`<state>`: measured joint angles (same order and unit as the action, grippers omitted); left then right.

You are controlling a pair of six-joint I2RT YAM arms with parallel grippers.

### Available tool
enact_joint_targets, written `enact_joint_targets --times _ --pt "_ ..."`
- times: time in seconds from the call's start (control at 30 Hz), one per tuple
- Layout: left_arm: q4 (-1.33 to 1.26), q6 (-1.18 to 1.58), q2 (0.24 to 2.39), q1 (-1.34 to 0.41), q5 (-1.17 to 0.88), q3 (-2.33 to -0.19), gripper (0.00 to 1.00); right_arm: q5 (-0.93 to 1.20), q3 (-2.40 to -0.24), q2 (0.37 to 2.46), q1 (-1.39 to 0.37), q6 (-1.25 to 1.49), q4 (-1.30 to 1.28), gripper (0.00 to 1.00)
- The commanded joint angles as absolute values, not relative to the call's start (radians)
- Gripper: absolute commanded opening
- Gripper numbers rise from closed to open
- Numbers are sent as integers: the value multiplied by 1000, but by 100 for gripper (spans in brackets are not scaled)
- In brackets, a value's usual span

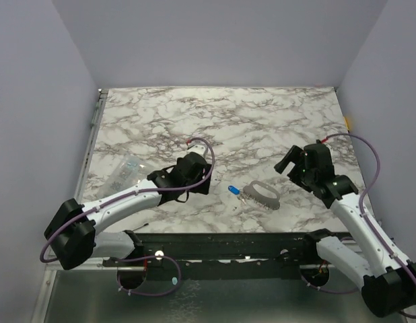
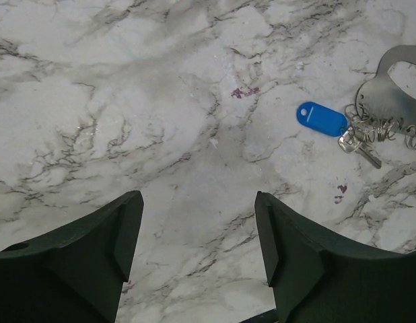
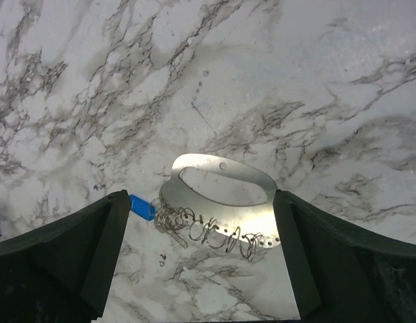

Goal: Put the keys on the keyring

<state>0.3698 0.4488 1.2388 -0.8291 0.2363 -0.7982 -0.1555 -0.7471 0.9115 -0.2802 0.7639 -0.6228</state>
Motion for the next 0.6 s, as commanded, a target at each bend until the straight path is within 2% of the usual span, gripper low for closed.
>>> enact_joint_targets --times 0.0,0.1,0.37,0.57 --pt "380 610 1312 -943 357 -832 73 -51 -639 826 -284 854 -589 100" --pt "380 689 1365 -1024 404 -858 70 -32 -619 845 -283 879 -618 100" --pt "375 863 1493 -1157 475 -922 59 -165 -663 920 -284 903 -791 100" --pt "362 842 1535 -1197 486 -966 56 -99 -597 884 -284 937 -766 90"
